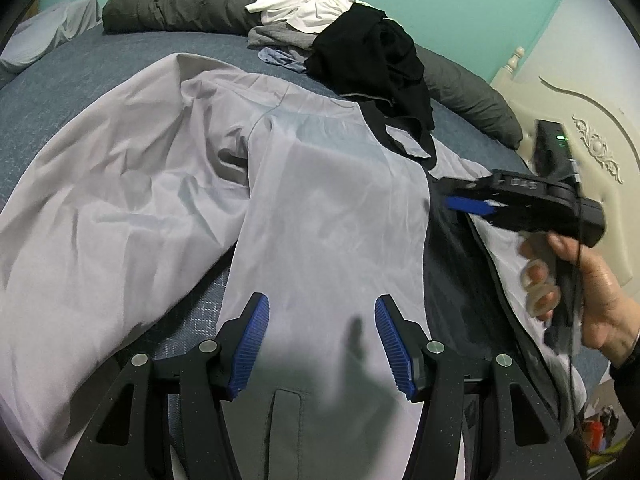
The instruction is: Fold clothes
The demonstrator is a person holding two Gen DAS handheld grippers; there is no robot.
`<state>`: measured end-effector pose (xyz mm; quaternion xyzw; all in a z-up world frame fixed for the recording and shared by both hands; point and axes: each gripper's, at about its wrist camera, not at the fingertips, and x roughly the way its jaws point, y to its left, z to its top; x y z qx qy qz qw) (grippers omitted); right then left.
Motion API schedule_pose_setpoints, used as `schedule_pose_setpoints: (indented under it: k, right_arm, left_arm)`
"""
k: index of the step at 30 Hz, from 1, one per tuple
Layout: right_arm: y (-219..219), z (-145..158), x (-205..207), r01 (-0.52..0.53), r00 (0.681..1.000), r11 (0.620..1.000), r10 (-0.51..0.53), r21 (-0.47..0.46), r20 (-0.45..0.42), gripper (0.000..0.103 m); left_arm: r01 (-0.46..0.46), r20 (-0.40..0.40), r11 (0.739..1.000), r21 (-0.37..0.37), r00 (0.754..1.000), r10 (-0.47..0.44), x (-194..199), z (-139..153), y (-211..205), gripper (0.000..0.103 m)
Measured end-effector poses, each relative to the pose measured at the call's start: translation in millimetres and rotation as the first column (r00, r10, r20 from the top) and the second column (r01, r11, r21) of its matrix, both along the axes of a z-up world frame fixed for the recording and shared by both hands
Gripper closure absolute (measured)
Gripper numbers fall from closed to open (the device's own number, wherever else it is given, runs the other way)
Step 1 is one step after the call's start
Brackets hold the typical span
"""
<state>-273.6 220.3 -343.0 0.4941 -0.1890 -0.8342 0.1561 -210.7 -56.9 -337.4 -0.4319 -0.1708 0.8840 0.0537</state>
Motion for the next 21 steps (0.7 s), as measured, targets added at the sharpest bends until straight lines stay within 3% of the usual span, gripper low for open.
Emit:
schedule_pose_setpoints:
  k: [5,7,10,11,16,21]
  right_arm:
    - [-9.2,-24.0,-3.8,0.045,0.996,0.998,-0.041,-0.051,0.079,0.06]
    - [-8.0,-23.4,-1.1,0.053,0.996,0.998,-0.05,-0.044,0.074,0.085]
    - [-5.2,-16.0,0.8,0.036,0.999,0.998,-0.034,-0.044,0.038,0.089]
    - [-3.5,-12.6,1.1,0.031,0.999,0.999,-0.03,-0.04,0.025,0.095]
    - [16.6,11.6,-6.4,0.074,0.997,0.996,-0.073,0.05,-0.018,0.096]
    - [40.2,13.5,-35.6,0.103,0.992,0.975,-0.116,0.196,0.055,0.096]
  left_arm:
    - [-0.005,-0.001,1.0,0.006,1.0,0.005,0.7,0.3,-3.6,0.043]
    - [-0.006,-0.001,1.0,0.007,1.0,0.006,0.7,0.3,-4.4,0.043]
    - [-0.006,-0.002,1.0,0.008,1.0,0.006,0.8,0.6,-5.0,0.043]
    - [-0.007,-0.002,1.0,0.009,1.0,0.007,0.8,0.7,-5.3,0.043]
    - [0.0,-0.003,1.0,0.01,1.0,0.0,0.5,2.3,-4.7,0.043]
    - [0.017,-0.005,1.0,0.017,1.0,-0.017,0.8,3.9,-3.5,0.043]
